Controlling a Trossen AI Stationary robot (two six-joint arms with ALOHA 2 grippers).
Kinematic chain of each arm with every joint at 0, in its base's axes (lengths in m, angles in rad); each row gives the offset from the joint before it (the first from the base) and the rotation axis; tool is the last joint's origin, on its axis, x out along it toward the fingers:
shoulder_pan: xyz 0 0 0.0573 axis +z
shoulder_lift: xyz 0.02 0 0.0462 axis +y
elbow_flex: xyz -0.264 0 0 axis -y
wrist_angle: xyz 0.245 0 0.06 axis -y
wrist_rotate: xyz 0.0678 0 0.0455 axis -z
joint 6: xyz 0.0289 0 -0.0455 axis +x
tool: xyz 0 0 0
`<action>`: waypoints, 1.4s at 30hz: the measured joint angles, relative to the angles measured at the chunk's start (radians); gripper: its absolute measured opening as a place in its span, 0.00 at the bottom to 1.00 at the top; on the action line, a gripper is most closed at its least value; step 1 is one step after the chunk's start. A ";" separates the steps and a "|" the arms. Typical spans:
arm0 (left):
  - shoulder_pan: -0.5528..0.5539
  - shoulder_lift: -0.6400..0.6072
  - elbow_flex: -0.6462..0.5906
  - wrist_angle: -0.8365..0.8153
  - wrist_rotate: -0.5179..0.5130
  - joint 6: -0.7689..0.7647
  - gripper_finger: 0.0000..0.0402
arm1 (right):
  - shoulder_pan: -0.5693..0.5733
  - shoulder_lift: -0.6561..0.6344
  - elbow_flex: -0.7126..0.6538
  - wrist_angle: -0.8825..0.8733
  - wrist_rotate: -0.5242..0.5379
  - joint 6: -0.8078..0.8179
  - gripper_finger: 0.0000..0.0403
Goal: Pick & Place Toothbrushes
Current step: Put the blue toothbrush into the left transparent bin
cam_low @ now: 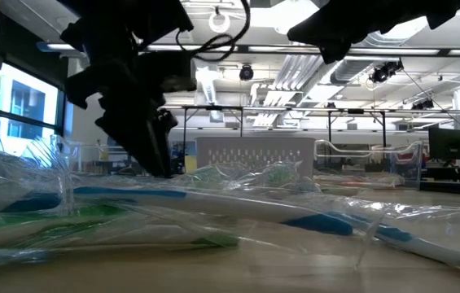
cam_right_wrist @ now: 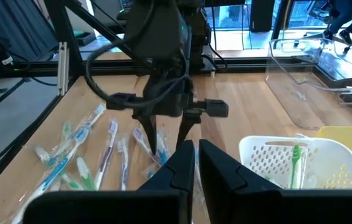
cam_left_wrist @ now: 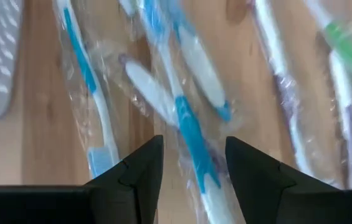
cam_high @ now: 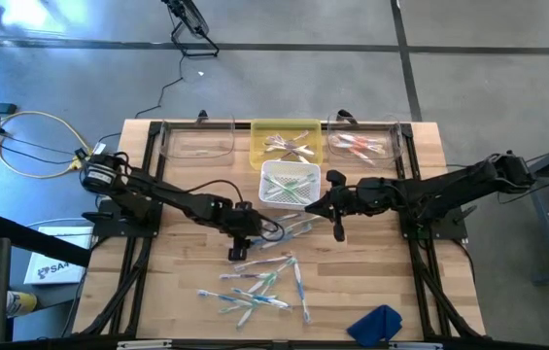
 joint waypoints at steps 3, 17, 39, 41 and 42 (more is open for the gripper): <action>0.000 0.005 -0.002 -0.004 0.002 -0.006 0.42 | 0.000 0.000 0.000 0.000 0.000 0.000 0.04; 0.000 0.046 -0.002 0.034 0.044 -0.017 0.42 | 0.000 0.000 0.000 -0.001 0.001 0.000 0.04; 0.000 0.046 -0.002 0.033 0.044 -0.016 0.42 | 0.000 0.000 0.000 -0.001 0.001 0.000 0.04; 0.000 0.046 -0.002 0.031 0.044 -0.016 0.42 | 0.000 0.000 0.000 -0.001 0.001 0.000 0.04; 0.000 0.046 -0.002 0.031 0.044 -0.016 0.42 | 0.000 0.000 0.000 -0.001 0.001 0.000 0.04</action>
